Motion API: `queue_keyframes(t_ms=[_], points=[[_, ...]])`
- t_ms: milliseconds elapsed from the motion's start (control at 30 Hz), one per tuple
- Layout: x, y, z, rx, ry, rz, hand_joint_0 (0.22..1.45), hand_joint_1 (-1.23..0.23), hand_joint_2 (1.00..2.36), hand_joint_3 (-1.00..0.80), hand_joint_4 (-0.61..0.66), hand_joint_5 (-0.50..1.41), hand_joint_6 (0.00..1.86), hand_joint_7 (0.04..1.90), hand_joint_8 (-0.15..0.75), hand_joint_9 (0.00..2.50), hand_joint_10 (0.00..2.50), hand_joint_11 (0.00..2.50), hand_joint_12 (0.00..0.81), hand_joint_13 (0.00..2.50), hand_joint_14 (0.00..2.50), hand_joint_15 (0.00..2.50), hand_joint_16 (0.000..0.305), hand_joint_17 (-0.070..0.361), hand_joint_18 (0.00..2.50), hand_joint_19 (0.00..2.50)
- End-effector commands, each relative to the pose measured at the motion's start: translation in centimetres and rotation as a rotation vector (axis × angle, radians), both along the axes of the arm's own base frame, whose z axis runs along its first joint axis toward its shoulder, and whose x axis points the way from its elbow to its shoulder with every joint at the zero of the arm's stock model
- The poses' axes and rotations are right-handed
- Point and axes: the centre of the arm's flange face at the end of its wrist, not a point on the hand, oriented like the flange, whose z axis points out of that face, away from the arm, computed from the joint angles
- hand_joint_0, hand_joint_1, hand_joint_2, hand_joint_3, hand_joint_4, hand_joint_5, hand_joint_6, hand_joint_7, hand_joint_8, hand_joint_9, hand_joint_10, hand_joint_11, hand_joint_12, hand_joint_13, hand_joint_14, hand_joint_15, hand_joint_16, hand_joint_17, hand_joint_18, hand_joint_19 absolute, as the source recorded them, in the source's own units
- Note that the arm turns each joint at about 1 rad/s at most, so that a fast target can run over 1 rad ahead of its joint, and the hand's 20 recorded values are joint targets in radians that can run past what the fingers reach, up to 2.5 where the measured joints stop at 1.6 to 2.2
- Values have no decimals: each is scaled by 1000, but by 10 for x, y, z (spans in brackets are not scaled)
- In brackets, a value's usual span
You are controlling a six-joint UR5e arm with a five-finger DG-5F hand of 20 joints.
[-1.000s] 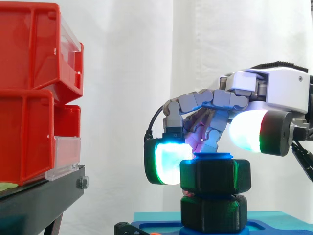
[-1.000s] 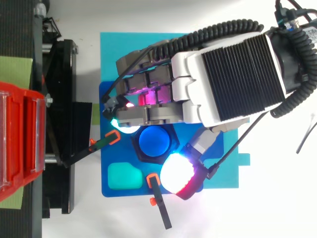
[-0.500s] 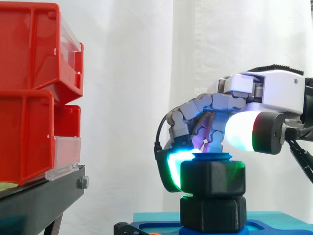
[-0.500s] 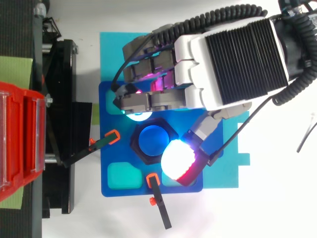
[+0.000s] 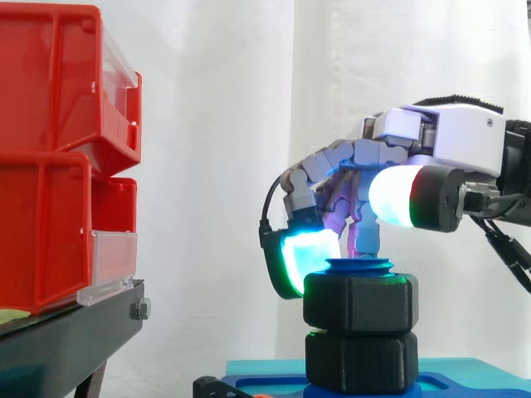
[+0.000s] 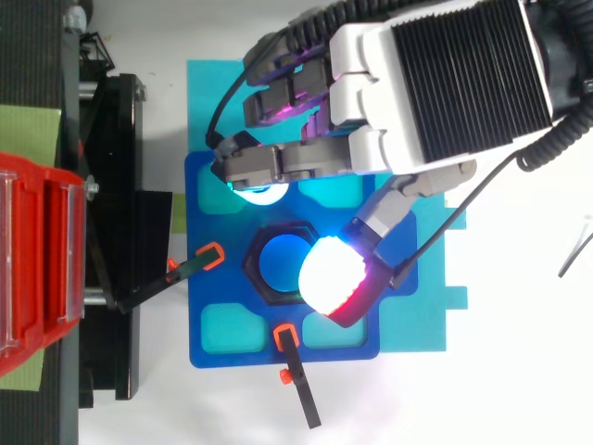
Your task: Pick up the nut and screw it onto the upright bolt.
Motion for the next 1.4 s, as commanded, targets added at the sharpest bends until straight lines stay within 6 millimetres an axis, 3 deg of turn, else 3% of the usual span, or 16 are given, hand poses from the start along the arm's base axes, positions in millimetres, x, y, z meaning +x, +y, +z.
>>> queue_keyframes(t_ms=[0,133,333,500,667,833,1367], points=[[2,-3,9,-2,-17,9,520,-194,1000,-500,100,77,619,1225,239,1652,3,81,132,1217,1,54,19,43,969,339],[7,-5,22,-8,-45,26,511,-166,1000,-500,110,64,501,1413,250,1553,4,97,160,1132,1,65,26,59,853,314],[11,-1,35,-10,-68,44,507,-153,1000,-500,225,-11,505,1047,250,1450,4,103,174,1069,2,64,31,69,801,319],[12,8,35,-11,-68,50,506,-152,1000,-500,238,-42,504,900,246,1375,1,74,181,1021,2,49,32,72,779,316],[12,19,25,-4,-51,41,504,-149,1000,-500,218,-62,503,796,233,1298,0,18,187,973,0,33,33,74,741,299],[5,29,-1,5,-3,27,502,-142,1000,-500,202,-61,503,773,216,1261,0,0,191,893,1,9,33,75,661,258],[7,43,-1,5,-6,37,500,-131,1000,-500,221,-40,504,858,217,1223,0,0,201,833,0,0,32,72,560,208]])
